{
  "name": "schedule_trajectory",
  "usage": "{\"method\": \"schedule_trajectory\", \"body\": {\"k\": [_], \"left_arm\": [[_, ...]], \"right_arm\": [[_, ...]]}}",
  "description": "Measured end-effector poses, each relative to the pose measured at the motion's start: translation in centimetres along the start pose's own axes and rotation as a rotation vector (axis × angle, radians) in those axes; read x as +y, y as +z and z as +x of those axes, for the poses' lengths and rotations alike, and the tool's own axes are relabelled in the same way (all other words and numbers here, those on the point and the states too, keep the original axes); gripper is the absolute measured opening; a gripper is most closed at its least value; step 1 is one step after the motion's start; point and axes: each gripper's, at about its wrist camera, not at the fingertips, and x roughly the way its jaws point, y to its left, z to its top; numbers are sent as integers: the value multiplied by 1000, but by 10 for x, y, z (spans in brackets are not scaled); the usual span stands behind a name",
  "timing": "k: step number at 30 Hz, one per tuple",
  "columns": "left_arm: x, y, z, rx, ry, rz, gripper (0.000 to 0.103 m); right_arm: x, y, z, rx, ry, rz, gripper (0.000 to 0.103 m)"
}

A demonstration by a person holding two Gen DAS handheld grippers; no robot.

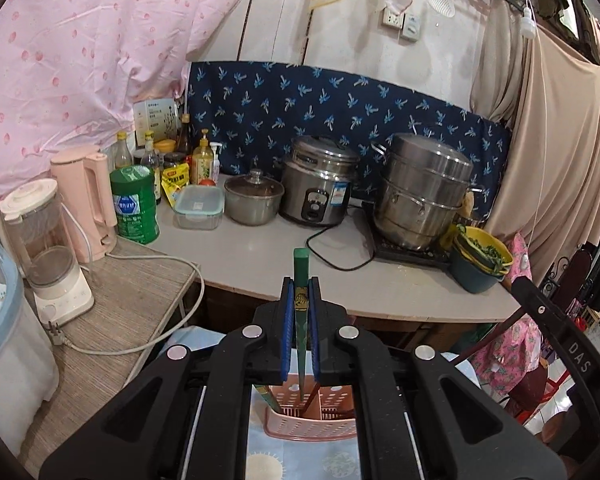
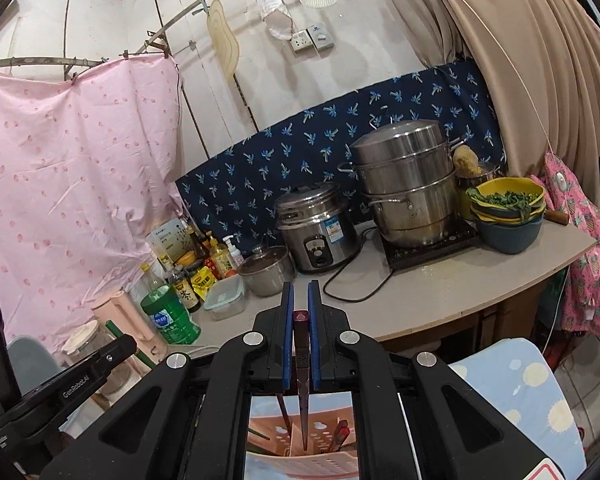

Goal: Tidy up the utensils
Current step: 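Lower both held chopsticks into the pink basket, then open both tools to release the chopsticks into the basket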

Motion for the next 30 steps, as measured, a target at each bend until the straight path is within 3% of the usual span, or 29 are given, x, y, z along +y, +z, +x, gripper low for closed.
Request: {"method": "schedule_trajectory", "body": {"k": [13,30], "left_arm": [[1,-36,28,66,23,23,7],[-5,-58,-24,65,31,51,12]], "right_arm": [[-10,-41,36,113,-37,-7,7],[15,-49,-35,73,20,-64,11]]}}
